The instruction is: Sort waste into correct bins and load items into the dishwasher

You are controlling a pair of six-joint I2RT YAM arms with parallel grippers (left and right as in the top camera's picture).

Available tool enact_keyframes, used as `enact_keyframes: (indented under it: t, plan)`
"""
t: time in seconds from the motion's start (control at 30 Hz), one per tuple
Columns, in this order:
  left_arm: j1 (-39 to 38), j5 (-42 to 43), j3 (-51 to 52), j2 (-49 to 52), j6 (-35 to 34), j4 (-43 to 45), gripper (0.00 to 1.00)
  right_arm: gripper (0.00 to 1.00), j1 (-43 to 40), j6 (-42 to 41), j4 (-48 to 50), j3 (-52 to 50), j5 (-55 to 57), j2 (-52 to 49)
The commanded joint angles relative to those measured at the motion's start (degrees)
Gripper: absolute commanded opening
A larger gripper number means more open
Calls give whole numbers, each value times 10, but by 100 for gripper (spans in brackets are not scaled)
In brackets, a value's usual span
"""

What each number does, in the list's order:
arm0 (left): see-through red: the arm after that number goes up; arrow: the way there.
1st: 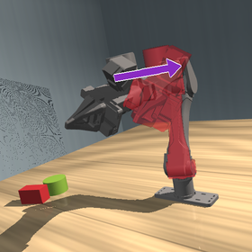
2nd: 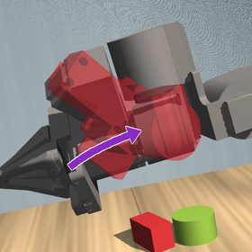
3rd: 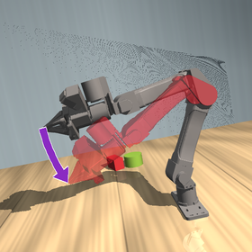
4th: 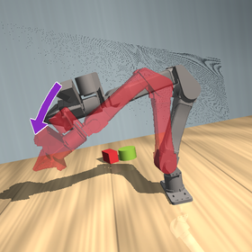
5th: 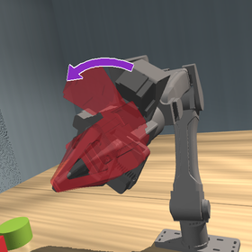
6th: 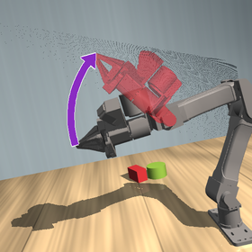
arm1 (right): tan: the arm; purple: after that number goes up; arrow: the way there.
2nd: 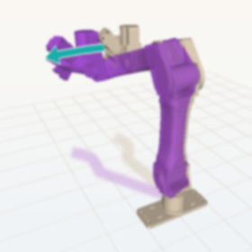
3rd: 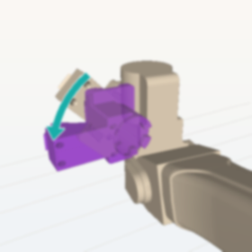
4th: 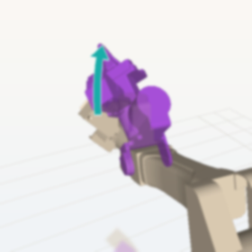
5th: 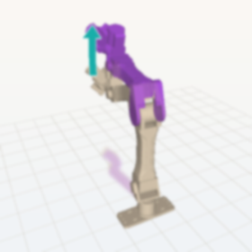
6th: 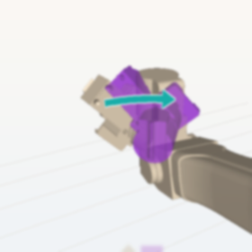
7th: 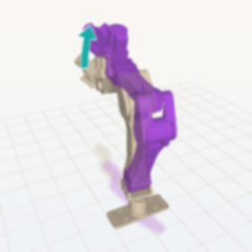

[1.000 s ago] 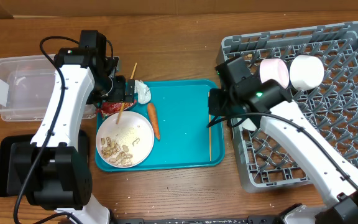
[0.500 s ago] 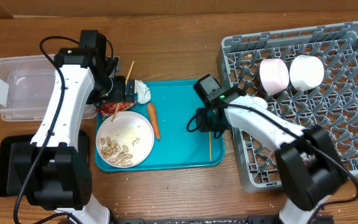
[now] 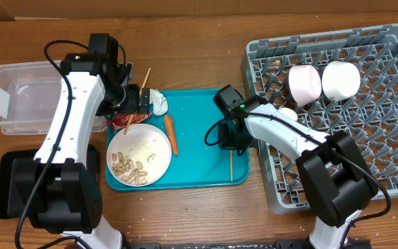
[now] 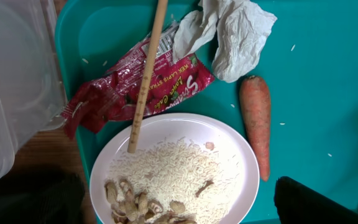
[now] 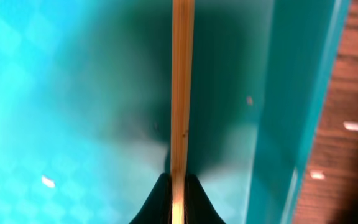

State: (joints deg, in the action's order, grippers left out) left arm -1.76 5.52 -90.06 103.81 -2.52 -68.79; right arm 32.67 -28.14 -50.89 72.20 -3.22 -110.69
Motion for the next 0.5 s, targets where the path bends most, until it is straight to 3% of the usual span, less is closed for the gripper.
enact_keyframes:
  t: [0.0, 0.2, 0.47]
  plan:
    - [2, -2, -9, 9, 13, 1, 100, 4, 4, 24, -21, 40, -9, 59]
    - [2, -2, -9, 9, 13, 1, 100, 4, -28, 42, -55, 81, 51, 168]
    - [2, -2, -9, 9, 13, 1, 100, 4, -123, 193, -23, 77, 66, 193]
